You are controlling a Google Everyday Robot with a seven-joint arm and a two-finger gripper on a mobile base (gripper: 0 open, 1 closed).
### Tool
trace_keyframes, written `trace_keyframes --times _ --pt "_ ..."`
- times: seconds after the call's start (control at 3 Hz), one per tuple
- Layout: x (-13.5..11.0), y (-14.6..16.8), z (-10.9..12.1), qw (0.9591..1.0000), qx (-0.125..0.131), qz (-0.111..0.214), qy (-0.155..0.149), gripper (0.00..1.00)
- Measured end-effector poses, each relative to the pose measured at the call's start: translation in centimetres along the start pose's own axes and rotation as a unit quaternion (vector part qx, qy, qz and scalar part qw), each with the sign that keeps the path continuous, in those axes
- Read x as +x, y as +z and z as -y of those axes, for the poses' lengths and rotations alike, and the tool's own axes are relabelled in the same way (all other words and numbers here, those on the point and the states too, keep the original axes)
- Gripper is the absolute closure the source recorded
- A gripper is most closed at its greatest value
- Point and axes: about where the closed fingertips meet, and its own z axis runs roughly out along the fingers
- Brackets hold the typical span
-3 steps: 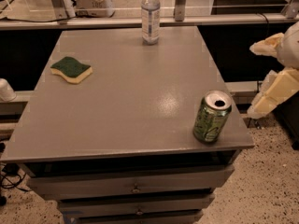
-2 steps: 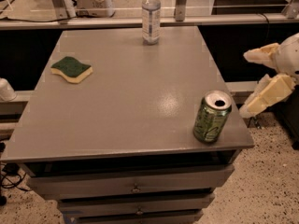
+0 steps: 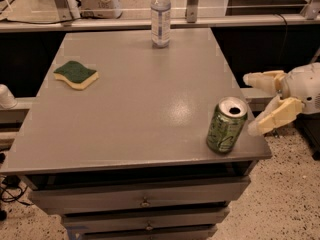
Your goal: Knock green can over
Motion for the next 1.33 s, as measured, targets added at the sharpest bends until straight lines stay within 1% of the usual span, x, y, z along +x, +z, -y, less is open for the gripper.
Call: trace_keyframes --times 0.33,0.67,1.0,1.33 --pt "0.0 0.8 -1.6 0.9974 -0.033 0.063 0.011 0.00" --pt "-0.7 2.1 -3.5 0.9920 -0.050 0.116 -0.002 0.00" --pt "-1.0 3.4 -4.9 0.9882 -0.049 0.144 -0.018 0.00" --pt "-0.8 4.3 -5.6 0.9900 -0.018 0.138 -0.021 0.18"
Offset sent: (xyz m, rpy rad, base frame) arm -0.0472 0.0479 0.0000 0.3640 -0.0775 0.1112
